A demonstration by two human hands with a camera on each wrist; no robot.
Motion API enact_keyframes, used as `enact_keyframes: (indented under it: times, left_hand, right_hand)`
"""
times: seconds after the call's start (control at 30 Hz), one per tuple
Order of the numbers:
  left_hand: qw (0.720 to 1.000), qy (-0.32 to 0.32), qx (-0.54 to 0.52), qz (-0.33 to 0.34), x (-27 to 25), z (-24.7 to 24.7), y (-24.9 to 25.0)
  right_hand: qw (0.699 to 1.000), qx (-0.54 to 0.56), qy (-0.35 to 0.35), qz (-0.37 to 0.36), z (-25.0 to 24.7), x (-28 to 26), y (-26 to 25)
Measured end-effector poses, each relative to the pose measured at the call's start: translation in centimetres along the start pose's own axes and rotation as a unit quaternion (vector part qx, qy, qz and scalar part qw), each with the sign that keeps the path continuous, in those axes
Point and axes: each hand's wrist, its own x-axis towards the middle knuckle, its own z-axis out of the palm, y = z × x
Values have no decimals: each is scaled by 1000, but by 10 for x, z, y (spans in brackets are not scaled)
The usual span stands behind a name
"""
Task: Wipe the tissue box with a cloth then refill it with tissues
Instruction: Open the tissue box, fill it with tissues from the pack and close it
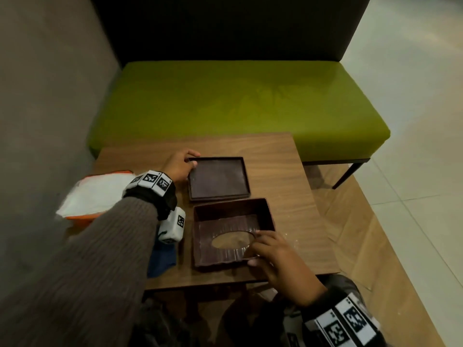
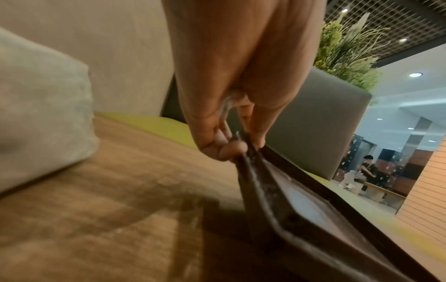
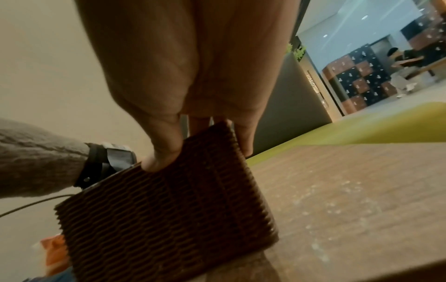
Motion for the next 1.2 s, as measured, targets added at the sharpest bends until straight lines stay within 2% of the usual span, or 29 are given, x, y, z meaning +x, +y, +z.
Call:
enact_keyframes:
  times: [0.1,0.2,0.27,0.33,0.4,0.47,0.53,0.6,0.63,0.7,0.77,0.9,0.97,1.13,1.2]
  left_hand:
    - [999,-17,-30,-42,1,8,-2]
    - [994,-24,-91,-52,-13,10,2]
    - [995,-17,-90,-39,-26,2,4]
    - [999,13,-47,-7,-39,-14,6]
    - [998,53,11,28,-55,-35,1]
    - [988,82,111,68,-73,-58,-12]
    - [961,100,245,78,-92,-83,-34]
    - [943,98,316,39,-109,-104,-59]
    - [940,87,331,16,-117,-111,-69]
    - [938,47,344,-1,-129,-119,-80]
    - [940,24,340,19,-138,-120,-85]
    - [939,80,324,88,-142,-123,-85]
    - [927,84,352,101,-139,-127,-81]
    - [878,10,472,86,-130,-128,-72]
    - [869,-1,488,87,-125,-127,-70]
  right_hand:
    - [999,45,-18,17,-7,5,-1]
    - [990,125,-16,67,-18,6,-13]
    - [970,219,7,101,-27,5,-21]
    - [939,314,53,127,-32,4,-28]
    - [927,337,91,136,-31,4,-30]
    - [956,251,95,120,-22,1,-29]
    - [990,94,52,95,-8,-4,-28]
    - [997,-24,1,80,6,-9,-27]
    - [996,-50,-6,71,10,-9,-27]
    - [997,-46,23,54,12,-9,-26]
    - [998,-39,42,39,13,-8,-25]
    - [998,-44,34,35,14,-7,-24]
    - [997,-57,34,30,14,-6,-25]
    - [997,-66,32,33,12,-5,-30]
    - [997,-66,33,35,12,-5,-31]
